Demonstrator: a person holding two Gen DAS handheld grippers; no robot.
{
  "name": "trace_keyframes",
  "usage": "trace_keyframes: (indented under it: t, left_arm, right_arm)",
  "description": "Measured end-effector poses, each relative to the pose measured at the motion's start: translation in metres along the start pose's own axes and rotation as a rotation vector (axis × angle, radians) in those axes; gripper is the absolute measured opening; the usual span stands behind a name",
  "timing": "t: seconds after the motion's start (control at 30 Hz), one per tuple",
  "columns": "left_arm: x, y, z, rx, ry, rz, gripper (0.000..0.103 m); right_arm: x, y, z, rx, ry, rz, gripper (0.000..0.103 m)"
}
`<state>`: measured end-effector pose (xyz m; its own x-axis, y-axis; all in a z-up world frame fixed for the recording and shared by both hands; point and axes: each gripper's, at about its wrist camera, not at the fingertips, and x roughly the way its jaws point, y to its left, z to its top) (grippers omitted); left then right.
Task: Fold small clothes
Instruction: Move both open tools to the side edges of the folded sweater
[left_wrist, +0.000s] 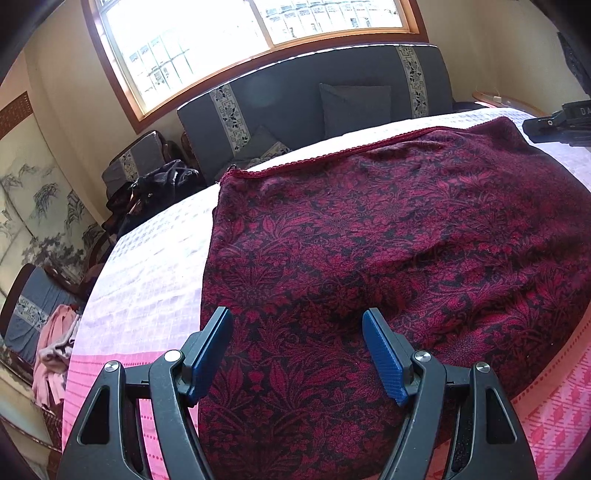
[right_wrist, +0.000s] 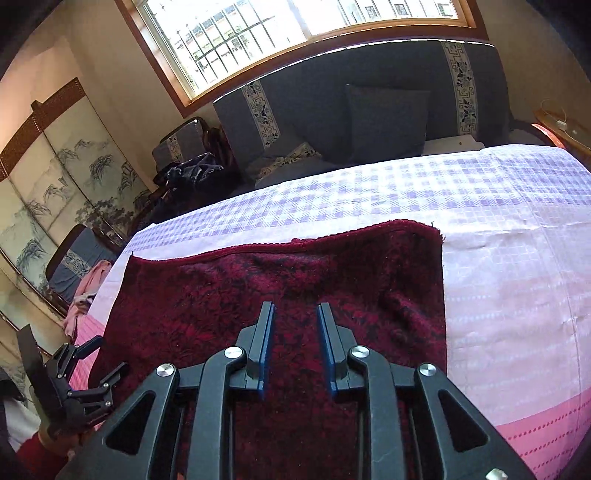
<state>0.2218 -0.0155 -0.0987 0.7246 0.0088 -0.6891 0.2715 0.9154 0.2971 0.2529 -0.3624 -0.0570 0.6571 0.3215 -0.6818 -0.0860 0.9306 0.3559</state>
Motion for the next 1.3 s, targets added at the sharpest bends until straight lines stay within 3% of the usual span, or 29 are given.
trace_keyframes:
  t: [0.2, 0.33, 0.47, 0.57, 0.7, 0.8, 0.93, 1.17, 1.3]
  left_arm:
    - [-0.003, -0.004, 0.001, 0.008, -0.001, 0.003, 0.073]
    - [-0.004, 0.0, 0.003, -0.003, 0.01, -0.043, 0.073]
    - [-0.006, 0.027, 0.007, -0.146, 0.039, -0.29, 0.073]
    - [-0.007, 0.058, 0.011, -0.27, 0.046, -0.401, 0.07]
    - [-0.005, 0.098, 0.014, -0.372, 0.027, -0.422, 0.068]
    - [0.011, 0.123, 0.015, -0.437, 0.057, -0.415, 0.068]
    - [0.04, 0.145, 0.008, -0.523, 0.112, -0.509, 0.068]
    - [0.083, 0.15, 0.006, -0.532, 0.189, -0.587, 0.068]
    - [0.104, 0.153, 0.0, -0.592, 0.227, -0.739, 0.068]
  right_arm:
    - [-0.028, 0.024, -0.053, -0.105, -0.016, -0.05, 0.025]
    - [-0.037, 0.026, -0.082, -0.153, -0.015, -0.111, 0.025]
    - [-0.035, 0.019, -0.092, -0.159, -0.015, -0.154, 0.03]
    - [-0.031, 0.014, -0.092, -0.143, -0.02, -0.159, 0.03]
    - [-0.035, 0.017, -0.091, -0.141, -0.063, -0.124, 0.03]
    - [-0.034, 0.019, -0.091, -0.138, -0.076, -0.106, 0.03]
    - [-0.031, 0.018, -0.097, -0.118, -0.079, -0.085, 0.03]
    - [-0.023, 0.023, -0.11, -0.135, -0.061, -0.078, 0.03]
    - [-0.022, 0.022, -0.112, -0.118, -0.065, -0.07, 0.031]
